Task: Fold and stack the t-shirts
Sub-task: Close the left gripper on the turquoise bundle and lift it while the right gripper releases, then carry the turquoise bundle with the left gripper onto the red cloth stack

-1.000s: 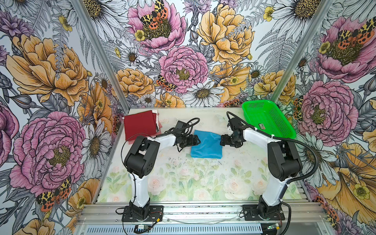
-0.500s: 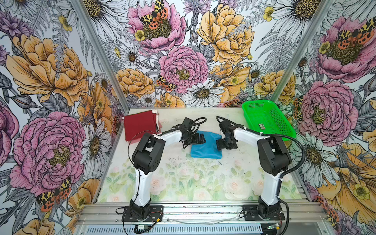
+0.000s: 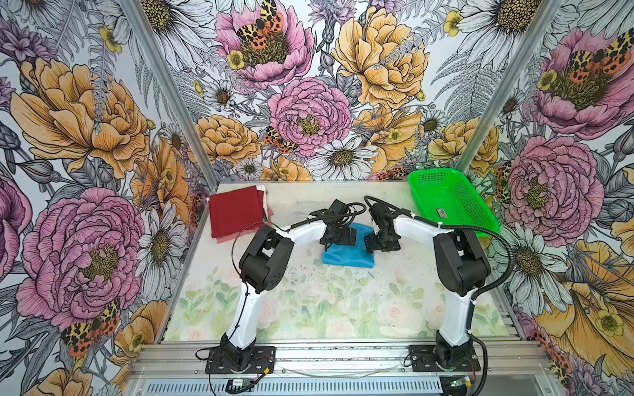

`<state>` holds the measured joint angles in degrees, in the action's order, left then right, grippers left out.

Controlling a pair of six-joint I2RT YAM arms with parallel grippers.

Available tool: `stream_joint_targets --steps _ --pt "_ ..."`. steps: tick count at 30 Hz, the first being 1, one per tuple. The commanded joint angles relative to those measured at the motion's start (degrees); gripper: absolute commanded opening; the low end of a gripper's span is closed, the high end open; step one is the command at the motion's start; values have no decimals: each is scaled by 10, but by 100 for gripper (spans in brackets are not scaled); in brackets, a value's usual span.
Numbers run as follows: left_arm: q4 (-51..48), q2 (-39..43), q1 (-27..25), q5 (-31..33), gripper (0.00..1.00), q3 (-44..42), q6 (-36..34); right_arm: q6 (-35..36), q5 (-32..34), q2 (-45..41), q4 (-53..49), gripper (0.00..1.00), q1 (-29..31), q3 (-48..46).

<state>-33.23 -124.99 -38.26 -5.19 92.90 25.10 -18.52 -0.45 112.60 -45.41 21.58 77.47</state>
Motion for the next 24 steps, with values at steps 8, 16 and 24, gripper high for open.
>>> stream_joint_targets --steps 8,16,24 --pt "-64 -108 -51 -1 30 -32 87 -2 -19 13 2 83 10 4" --pt "-38 -53 -30 72 0 -83 71 -18 -51 -72 11 83 -5 -9" --pt "-111 13 35 165 0 -56 -59 -22 -84 -235 9 86 -30 -31"
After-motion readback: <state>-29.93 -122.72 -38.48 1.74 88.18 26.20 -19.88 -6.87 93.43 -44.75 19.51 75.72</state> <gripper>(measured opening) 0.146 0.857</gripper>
